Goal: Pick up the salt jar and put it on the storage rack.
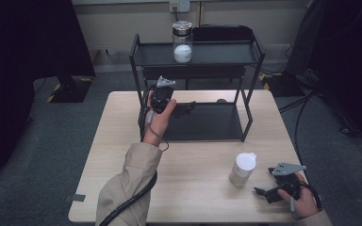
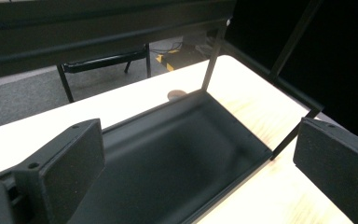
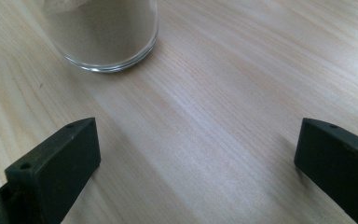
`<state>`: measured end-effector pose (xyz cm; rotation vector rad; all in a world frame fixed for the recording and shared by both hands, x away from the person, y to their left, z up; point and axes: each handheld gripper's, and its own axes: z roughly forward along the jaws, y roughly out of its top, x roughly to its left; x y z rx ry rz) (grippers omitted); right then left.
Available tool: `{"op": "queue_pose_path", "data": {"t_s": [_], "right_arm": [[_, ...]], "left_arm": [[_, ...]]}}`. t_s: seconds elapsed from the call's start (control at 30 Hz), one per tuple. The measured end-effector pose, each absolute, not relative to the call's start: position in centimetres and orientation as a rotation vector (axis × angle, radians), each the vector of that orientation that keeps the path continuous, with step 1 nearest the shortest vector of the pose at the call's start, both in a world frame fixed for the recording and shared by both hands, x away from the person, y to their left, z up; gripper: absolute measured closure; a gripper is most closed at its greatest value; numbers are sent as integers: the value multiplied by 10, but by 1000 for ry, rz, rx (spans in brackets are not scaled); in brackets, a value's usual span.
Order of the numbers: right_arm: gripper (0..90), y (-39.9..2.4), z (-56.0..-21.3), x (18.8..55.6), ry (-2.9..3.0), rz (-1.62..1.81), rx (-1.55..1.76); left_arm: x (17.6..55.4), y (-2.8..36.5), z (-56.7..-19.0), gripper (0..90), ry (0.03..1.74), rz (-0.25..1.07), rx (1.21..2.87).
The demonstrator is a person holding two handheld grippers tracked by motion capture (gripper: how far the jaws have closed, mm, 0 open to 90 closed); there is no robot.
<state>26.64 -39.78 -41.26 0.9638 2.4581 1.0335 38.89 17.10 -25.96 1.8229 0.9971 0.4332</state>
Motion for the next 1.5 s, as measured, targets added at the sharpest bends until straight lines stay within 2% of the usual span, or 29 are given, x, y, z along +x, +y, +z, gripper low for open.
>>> {"op": "queue_pose_path", "data": {"t_s": [1.5], "right_arm": [[0, -398, -413, 266, 2458, 1033, 964]], "left_arm": [[369, 185, -343, 16, 1047, 372, 1882]]}}
